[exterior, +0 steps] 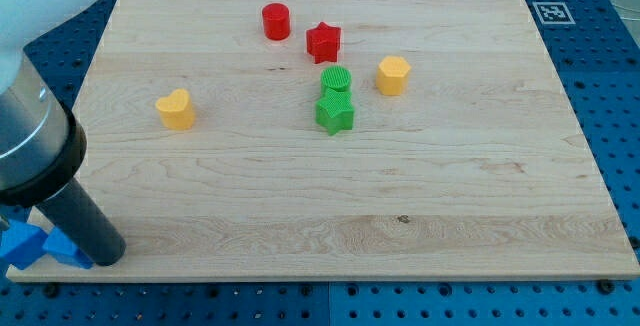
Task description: Place the arm diagonally to the yellow heart
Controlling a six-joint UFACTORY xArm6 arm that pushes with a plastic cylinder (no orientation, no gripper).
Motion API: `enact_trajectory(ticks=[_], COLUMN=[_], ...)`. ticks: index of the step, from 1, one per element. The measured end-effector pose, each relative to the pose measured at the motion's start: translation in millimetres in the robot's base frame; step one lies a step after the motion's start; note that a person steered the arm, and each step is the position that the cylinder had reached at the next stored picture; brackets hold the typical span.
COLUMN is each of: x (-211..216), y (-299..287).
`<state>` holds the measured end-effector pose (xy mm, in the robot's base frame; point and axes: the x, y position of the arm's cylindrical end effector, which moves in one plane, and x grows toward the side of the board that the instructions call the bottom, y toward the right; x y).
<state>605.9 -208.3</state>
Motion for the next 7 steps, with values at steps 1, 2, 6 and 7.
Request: enact_trajectory(ticks=[1,2,6,7], x=[0.0,-0.5,7.1,-4.5], y=[-5.2,-10.3,66.1,78.2])
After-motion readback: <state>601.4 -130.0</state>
